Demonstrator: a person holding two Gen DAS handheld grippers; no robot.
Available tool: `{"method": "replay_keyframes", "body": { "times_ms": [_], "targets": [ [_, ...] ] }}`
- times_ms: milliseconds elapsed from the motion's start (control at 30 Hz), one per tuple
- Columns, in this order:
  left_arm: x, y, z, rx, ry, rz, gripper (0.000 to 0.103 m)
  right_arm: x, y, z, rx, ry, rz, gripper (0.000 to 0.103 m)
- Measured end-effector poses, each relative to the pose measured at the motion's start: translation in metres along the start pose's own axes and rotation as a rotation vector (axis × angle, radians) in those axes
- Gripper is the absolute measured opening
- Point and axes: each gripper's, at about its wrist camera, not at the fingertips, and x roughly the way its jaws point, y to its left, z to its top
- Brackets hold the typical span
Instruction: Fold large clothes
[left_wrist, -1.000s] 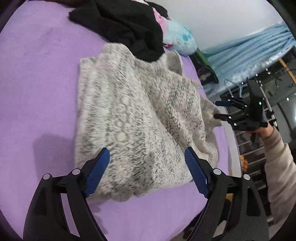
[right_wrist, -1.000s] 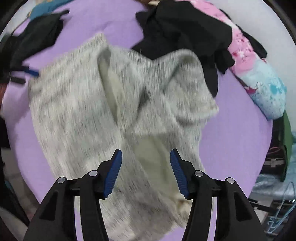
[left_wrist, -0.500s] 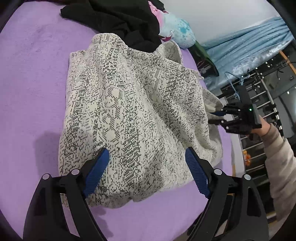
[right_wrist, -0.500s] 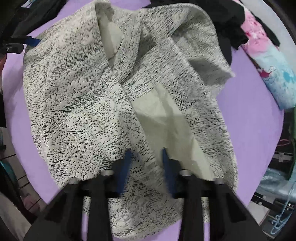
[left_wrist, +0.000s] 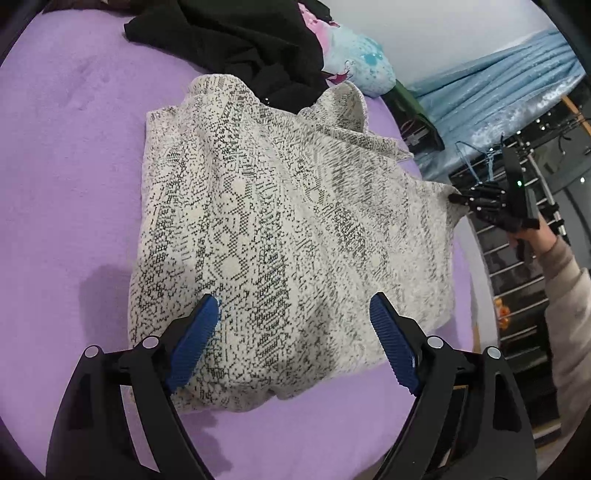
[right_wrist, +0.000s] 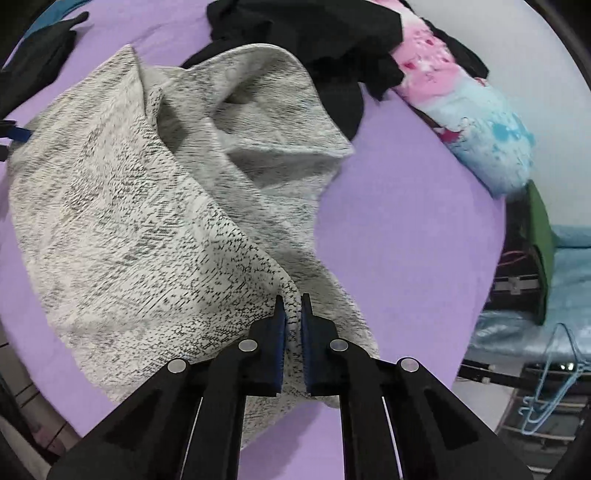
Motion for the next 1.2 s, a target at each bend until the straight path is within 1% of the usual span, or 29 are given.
{"method": "replay_keyframes", "body": {
  "times_ms": [100,233,267,333,400,433,467,600,667,733,833,900,967,1100,1200],
  "targets": [
    [0.002,0.0,-0.002,0.005,0.003,0.014,0.081,0.029,0.001,0.004,0.016,0.035,-0.027,0.007],
    [0.003,0.001,-0.001,0.004,0.006,0.017,0.081,0.076,0.004,0.009,0.052,0.099,-0.029,0.009],
    [0.003,0.001,0.0,0.007,0.009,0.018,0.081,0.083,0.01,0.011,0.043,0.104,-0.046,0.011],
    [0.004,0.002,0.0,0.006,0.011,0.018,0.081,0.084,0.018,0.013,0.024,0.104,-0.061,0.012],
    [0.004,0.002,0.001,0.003,0.013,0.015,0.081,0.073,0.022,0.01,-0.005,0.087,-0.075,0.021],
    [0.004,0.002,0.002,0.001,0.013,0.014,0.081,0.065,0.022,0.009,-0.011,0.074,-0.074,0.039],
    [0.004,0.003,0.002,-0.001,0.013,0.011,0.081,0.051,0.019,0.006,-0.012,0.041,-0.073,0.052],
    [0.004,0.003,0.002,0.002,0.011,0.014,0.081,0.013,0.002,-0.007,0.0,-0.015,-0.071,0.053],
    [0.003,0.003,0.002,0.003,0.01,0.015,0.081,0.003,-0.001,-0.017,-0.009,-0.01,-0.075,0.053],
    [0.003,0.003,0.001,0.002,0.009,0.016,0.081,-0.003,0.002,-0.03,-0.063,0.0,-0.08,0.053],
    [0.003,0.002,0.002,0.002,0.009,0.017,0.081,-0.001,0.015,-0.04,-0.153,0.033,-0.062,0.052],
    [0.003,0.002,0.002,0.003,0.009,0.017,0.081,0.006,0.017,-0.044,-0.181,0.06,-0.054,0.052],
    [0.003,0.002,0.002,0.003,0.01,0.017,0.081,0.013,0.016,-0.046,-0.182,0.08,-0.057,0.052],
    [0.004,0.003,0.002,0.004,0.012,0.015,0.081,0.024,0.006,-0.037,-0.145,0.087,-0.027,0.051],
    [0.004,0.004,0.002,0.001,0.014,0.011,0.081,0.031,0.003,-0.034,-0.16,0.107,-0.026,0.051]
  ]
}}
